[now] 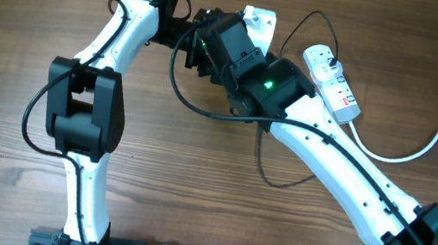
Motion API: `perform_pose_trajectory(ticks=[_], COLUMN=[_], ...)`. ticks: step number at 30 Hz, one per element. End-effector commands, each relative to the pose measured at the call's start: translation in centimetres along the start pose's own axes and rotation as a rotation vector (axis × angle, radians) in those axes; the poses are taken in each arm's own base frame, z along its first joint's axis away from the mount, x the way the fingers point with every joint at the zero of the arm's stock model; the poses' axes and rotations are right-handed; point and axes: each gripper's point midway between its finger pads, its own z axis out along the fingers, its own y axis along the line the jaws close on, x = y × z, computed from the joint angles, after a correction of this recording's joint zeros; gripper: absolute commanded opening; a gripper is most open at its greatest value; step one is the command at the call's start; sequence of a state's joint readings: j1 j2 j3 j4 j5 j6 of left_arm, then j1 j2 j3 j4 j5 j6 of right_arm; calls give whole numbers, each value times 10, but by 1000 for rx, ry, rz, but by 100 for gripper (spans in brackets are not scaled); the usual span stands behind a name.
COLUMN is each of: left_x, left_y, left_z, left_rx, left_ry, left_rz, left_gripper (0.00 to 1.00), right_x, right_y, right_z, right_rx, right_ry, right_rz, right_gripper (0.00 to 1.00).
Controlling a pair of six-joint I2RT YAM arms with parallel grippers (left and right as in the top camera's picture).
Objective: Plug charger to phone and switch on socket
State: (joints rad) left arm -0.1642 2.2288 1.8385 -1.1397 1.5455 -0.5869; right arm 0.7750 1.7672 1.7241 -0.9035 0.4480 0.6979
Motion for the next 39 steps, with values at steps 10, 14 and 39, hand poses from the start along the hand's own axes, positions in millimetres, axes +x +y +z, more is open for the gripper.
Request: perform_pose_trajectory(ticks=[10, 14, 39], left_x=[5, 6, 18], left_y=[-34, -33, -38], left_z=[-10, -10, -5], left_rx=[34, 35, 30], left_ry=[-3, -1, 13], left_rz=[279, 245, 26], left_gripper=[88, 82, 41], right_x=[-47, -44, -19], right_y=[-23, -17, 5], right_z=[-59, -63, -16], right_rx=[-44, -110, -84], right_ry=[-168, -118, 18], right_rz=[477, 775, 1365], right_gripper=[4, 5, 5])
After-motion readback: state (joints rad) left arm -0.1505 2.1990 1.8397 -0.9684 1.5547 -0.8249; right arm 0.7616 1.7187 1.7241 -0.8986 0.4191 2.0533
